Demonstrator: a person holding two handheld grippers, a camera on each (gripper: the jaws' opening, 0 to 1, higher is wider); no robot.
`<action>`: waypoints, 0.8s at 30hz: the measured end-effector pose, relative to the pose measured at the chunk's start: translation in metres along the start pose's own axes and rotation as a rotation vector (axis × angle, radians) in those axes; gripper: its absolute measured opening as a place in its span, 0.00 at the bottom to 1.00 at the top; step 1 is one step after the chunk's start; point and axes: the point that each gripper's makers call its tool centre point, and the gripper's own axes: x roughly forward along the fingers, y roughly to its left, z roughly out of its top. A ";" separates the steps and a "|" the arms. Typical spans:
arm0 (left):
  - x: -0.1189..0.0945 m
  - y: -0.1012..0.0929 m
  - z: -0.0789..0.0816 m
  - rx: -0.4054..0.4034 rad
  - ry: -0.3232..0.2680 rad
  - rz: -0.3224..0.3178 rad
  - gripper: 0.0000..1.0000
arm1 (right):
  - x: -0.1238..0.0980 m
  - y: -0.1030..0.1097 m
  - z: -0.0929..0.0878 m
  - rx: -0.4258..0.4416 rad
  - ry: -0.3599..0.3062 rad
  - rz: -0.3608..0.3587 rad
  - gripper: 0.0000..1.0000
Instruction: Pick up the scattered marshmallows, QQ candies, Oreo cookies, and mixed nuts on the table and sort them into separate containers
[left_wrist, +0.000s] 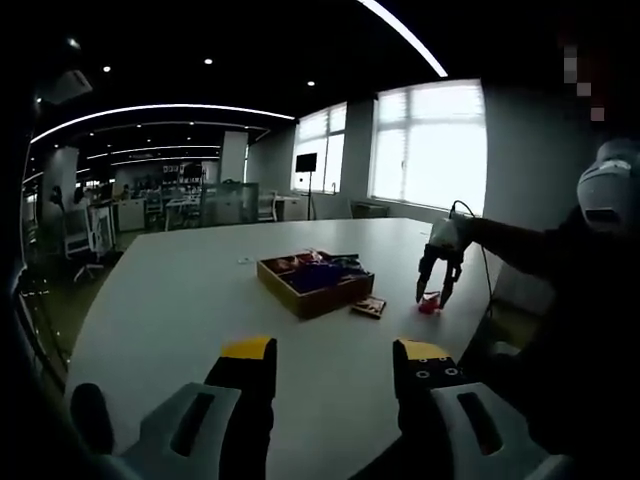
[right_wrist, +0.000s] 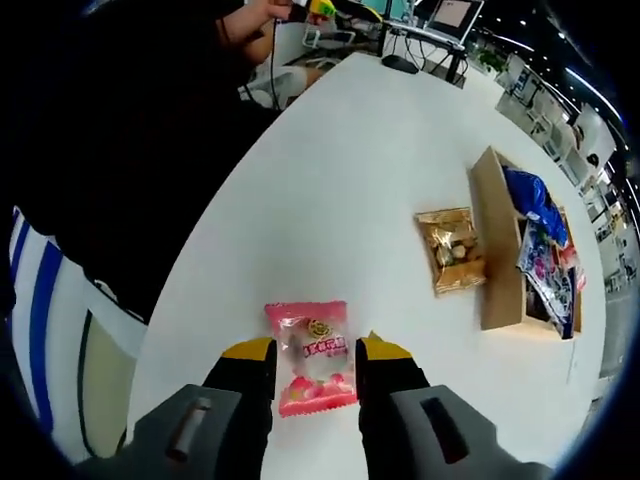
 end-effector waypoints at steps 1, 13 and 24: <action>0.000 0.000 0.000 0.000 0.000 0.000 0.52 | 0.000 -0.002 -0.004 0.003 0.007 -0.001 0.26; 0.003 -0.002 0.001 0.005 0.004 -0.009 0.51 | -0.003 0.002 -0.001 0.035 -0.010 -0.020 0.16; 0.002 -0.005 0.001 0.008 0.006 -0.009 0.51 | -0.017 -0.014 0.009 0.123 -0.127 -0.115 0.16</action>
